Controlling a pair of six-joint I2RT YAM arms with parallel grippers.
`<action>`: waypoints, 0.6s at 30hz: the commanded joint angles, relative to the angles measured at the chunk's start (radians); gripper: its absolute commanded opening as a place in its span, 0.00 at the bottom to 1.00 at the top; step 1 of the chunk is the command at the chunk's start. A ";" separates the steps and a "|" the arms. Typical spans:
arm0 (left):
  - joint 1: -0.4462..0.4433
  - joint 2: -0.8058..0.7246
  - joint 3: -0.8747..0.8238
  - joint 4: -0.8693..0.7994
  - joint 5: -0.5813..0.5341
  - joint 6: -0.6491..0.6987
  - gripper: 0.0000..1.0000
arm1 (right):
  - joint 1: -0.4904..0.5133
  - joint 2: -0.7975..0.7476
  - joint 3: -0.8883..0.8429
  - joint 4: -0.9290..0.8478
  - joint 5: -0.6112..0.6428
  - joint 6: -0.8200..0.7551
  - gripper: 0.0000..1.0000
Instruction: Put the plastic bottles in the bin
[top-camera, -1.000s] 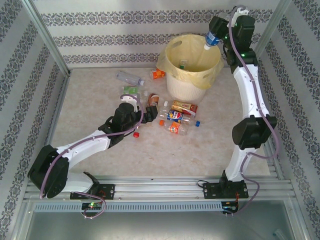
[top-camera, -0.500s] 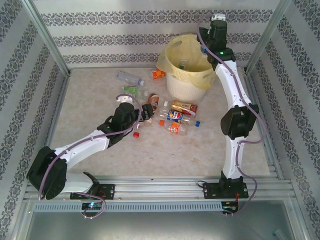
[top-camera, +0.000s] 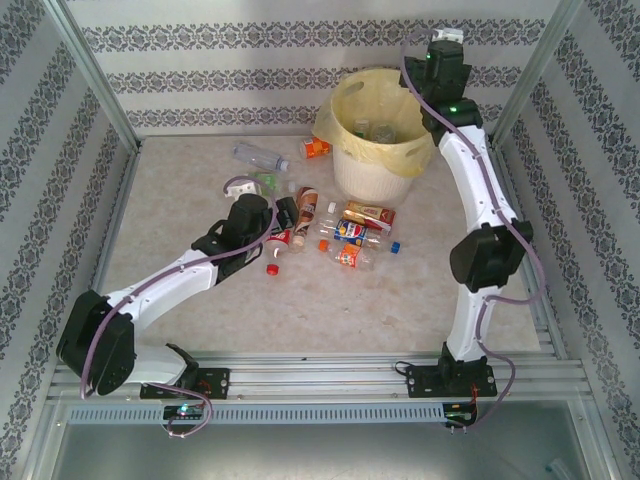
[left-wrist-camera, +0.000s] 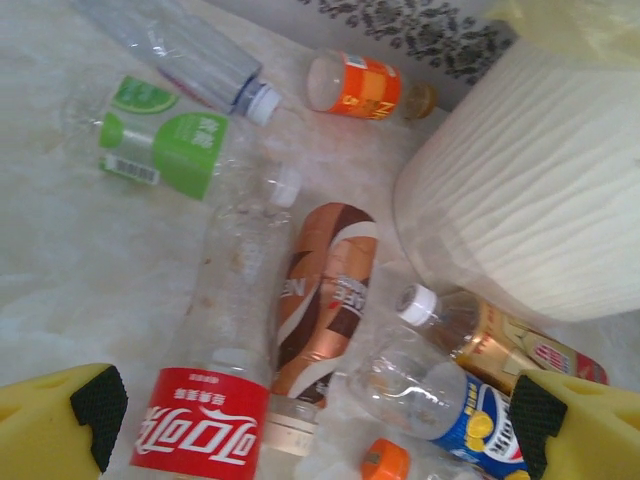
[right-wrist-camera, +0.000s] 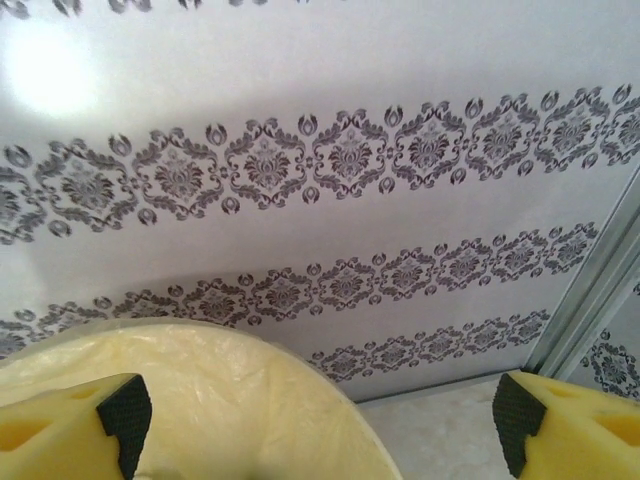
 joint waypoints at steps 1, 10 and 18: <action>0.028 0.010 0.014 -0.074 -0.034 -0.068 1.00 | 0.010 -0.113 -0.077 0.012 -0.054 0.034 0.92; 0.067 0.013 0.010 -0.127 -0.027 -0.133 1.00 | 0.030 -0.484 -0.545 0.174 -0.288 0.138 0.98; 0.084 0.012 0.008 -0.156 -0.032 -0.215 1.00 | 0.078 -0.802 -1.017 0.251 -0.457 0.255 0.98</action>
